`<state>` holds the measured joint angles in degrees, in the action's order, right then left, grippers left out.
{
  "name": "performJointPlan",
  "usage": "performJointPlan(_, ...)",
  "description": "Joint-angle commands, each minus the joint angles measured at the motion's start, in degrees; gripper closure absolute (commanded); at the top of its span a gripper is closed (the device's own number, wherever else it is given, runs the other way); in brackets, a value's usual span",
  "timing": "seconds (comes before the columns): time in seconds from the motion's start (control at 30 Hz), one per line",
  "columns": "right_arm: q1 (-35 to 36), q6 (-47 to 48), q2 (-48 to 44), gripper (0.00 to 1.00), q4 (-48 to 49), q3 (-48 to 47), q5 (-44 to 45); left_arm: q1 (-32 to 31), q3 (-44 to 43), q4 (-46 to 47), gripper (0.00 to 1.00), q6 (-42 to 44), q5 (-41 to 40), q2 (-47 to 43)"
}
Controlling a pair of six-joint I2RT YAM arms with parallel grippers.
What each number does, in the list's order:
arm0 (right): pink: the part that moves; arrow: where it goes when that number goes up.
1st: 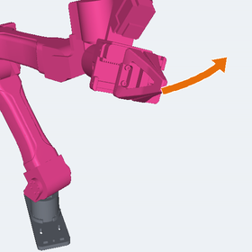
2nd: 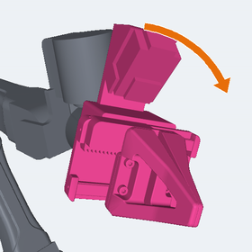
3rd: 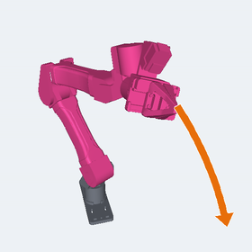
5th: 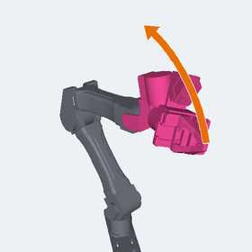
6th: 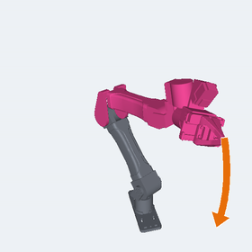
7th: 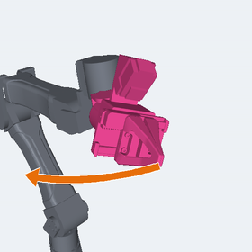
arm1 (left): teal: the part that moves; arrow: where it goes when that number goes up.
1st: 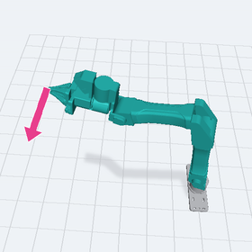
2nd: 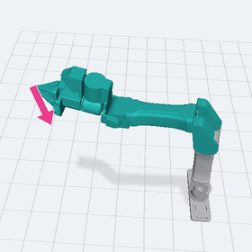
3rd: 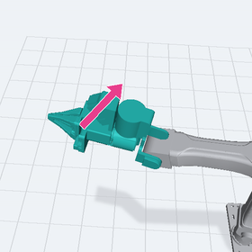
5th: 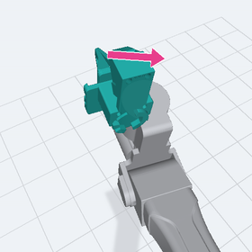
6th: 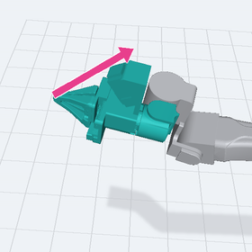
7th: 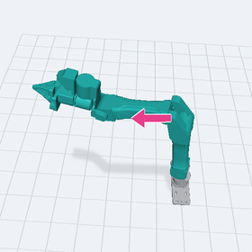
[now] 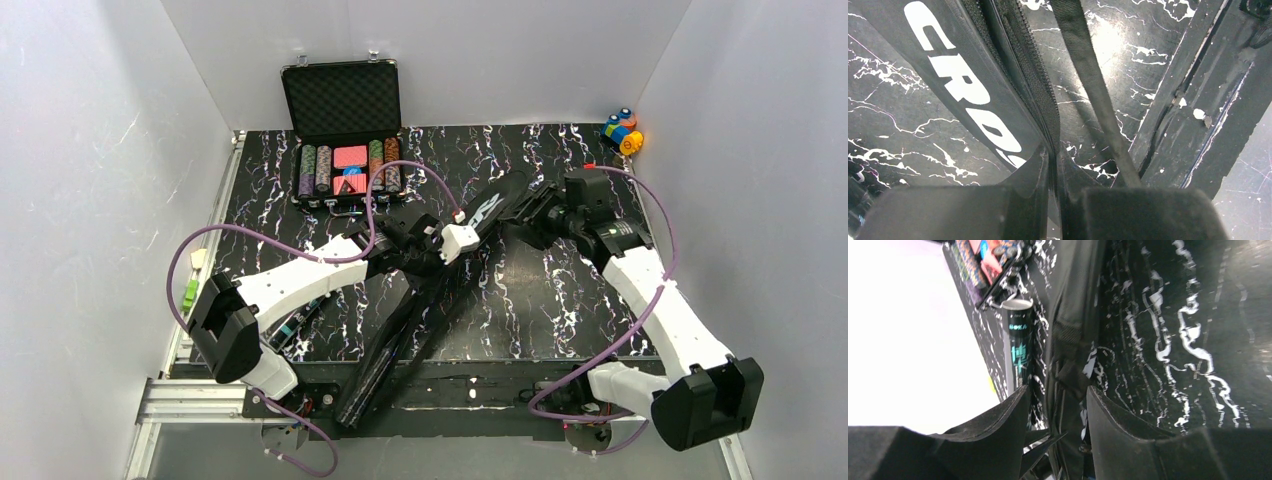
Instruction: Pack up the badminton gear
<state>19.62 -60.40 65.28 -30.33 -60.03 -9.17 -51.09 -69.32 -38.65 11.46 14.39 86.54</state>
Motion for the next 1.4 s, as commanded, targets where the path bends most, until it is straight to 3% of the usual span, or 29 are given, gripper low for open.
performJointPlan(0.0,-4.5,2.1,-3.3,0.46,1.3,1.8,0.1,-0.1,-2.9,-0.5,1.0,0.2,2.7,-3.2)
performJointPlan(0.3,-4.0,-1.6,-6.6,0.47,5.5,4.5,-3.4,0.1,-3.5,-1.0,1.0,0.7,2.3,-3.1)
performJointPlan(0.53,10.5,-4.6,-4.1,0.43,4.4,2.0,3.2,0.1,-4.8,-1.2,1.0,0.6,1.4,-2.2)
performJointPlan(0.67,14.9,-7.0,-3.0,0.43,7.2,3.9,6.9,0.2,-4.9,-1.1,1.0,0.6,1.1,-2.1)
performJointPlan(1.17,11.7,-1.7,3.5,0.44,1.8,-1.9,24.1,0.4,-4.1,-1.5,1.0,0.5,2.8,-4.7)
performJointPlan(1.37,6.6,-0.1,1.0,0.44,2.0,-1.1,24.6,0.4,-3.5,-1.6,1.0,0.6,3.7,-5.2)
